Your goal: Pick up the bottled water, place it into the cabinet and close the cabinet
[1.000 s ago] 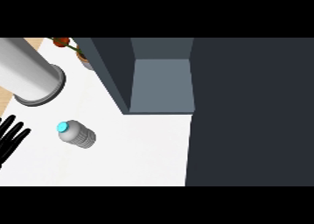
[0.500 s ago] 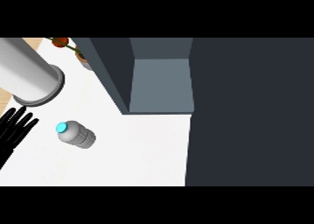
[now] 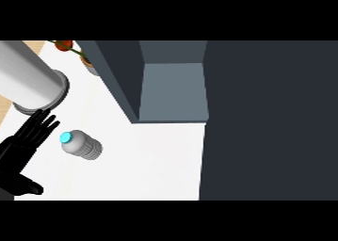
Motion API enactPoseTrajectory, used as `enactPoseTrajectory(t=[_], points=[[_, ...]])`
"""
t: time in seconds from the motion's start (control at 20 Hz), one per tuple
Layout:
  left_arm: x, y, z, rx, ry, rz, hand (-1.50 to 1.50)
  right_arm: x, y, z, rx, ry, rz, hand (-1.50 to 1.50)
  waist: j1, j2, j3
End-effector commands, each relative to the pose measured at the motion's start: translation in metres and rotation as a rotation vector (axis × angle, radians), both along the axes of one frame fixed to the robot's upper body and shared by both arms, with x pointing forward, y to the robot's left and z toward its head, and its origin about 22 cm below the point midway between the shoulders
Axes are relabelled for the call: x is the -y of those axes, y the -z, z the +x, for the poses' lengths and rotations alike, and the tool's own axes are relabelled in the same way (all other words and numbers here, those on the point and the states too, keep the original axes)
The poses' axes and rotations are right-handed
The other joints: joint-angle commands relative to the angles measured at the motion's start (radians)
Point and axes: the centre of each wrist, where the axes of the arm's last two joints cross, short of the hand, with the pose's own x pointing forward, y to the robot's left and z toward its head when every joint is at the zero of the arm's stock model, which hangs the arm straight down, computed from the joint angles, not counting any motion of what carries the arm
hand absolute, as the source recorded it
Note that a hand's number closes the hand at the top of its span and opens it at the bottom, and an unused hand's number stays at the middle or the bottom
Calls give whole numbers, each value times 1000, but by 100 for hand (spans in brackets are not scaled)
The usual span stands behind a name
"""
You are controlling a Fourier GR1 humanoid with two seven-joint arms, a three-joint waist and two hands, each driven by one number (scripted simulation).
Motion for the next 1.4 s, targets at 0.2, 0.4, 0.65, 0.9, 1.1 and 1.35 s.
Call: enactPoseTrajectory(t=[0.2,0.4,0.65,0.9,1.1,1.35], points=[[-6,33,17,-95,-26,-13,-150,2,2,6,-1,-5,13,-150,-1,1,0],[-9,50,19,-147,-37,-53,-150,-10,-1,-2,6,-17,19,-150,-7,3,-1],[-15,60,15,-162,-34,-101,-150,-9,2,-2,13,-9,26,-150,-12,5,-2],[16,82,16,-164,-35,-95,-150,-2,10,-6,11,-38,17,-150,-22,9,-4],[18,89,10,-179,-22,-108,-150,-1,-9,-19,12,-34,-3,-150,-28,10,-5],[24,99,2,-180,-9,-141,-150,1,5,0,11,-46,-4,-150,-18,12,-4]])
